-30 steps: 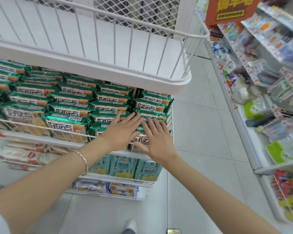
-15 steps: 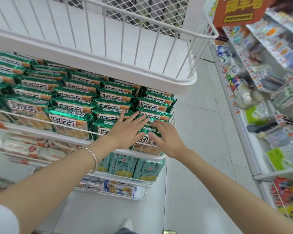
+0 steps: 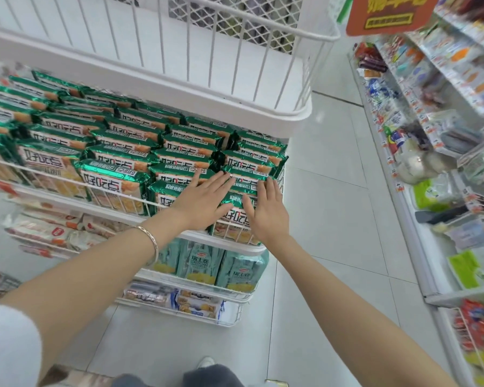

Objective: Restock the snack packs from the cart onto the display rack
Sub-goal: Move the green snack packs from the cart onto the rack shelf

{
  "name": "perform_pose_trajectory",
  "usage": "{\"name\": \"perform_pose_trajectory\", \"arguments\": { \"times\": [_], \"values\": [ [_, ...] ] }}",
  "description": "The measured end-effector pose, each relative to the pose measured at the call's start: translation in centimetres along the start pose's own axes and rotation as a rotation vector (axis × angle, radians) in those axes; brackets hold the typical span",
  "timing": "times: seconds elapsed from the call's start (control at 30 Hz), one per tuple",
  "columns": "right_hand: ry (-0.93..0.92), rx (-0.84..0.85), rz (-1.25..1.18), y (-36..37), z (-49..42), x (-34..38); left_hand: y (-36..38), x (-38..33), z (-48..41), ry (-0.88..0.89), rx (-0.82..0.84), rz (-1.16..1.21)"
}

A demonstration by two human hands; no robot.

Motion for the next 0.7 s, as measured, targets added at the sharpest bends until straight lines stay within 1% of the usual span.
{"name": "perform_pose_trajectory", "arguments": {
  "times": [0.1, 0.23, 0.27, 0.33, 0.4, 0.43, 0.47, 0.5, 0.57, 0.63, 0.7],
  "values": [
    [-0.007, -0.018, 0.014, 0.1, -0.2, -0.2, -0.1, -0.1, 0.0, -0.01, -0.004, 0.008],
    [-0.034, -0.095, -0.012, 0.4, -0.2, -0.2, 0.1, 0.1, 0.0, -0.053, -0.043, 0.028],
    [-0.029, -0.106, -0.031, 0.3, -0.3, -0.2, -0.2, 0.0, 0.0, -0.064, -0.062, 0.06],
    [-0.03, -0.149, -0.077, 0.2, -1.0, -0.9, -1.1, -0.6, -0.3, -0.11, -0.152, 0.184],
    [-0.001, -0.265, -0.251, -0.9, -2.6, -2.0, -2.5, -1.0, -1.3, -0.179, -0.27, 0.314],
    [0.016, -0.313, -0.349, -1.7, -3.5, -2.7, -2.9, -1.0, -1.9, -0.21, -0.324, 0.325],
    [0.033, -0.314, -0.413, -2.0, -4.5, -3.6, -3.0, -0.8, -2.5, -0.237, -0.347, 0.303],
    [0.054, -0.266, -0.432, -2.2, -5.7, -4.4, -2.8, -0.5, -3.0, -0.267, -0.328, 0.258],
    [0.109, -0.143, -0.408, -1.4, -8.1, -6.2, -1.9, 0.4, -3.7, -0.35, -0.2, 0.17],
    [0.135, -0.052, -0.364, -0.2, -9.8, -7.3, -1.0, 1.1, -3.9, -0.421, -0.084, 0.171],
    [0.094, 0.041, -0.358, 1.1, -10.8, -7.4, -0.9, 1.0, -4.0, -0.435, -0.053, 0.157]
  ]
}}
Point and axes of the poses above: each hand's wrist, its own z-axis away from the middle knuckle, its own y-axis out of the palm, x = y × z, the point moved 3 cm from there along -z, towards the middle knuckle, and after that the axes turned 12 degrees about -y, right-handed, at the moved point
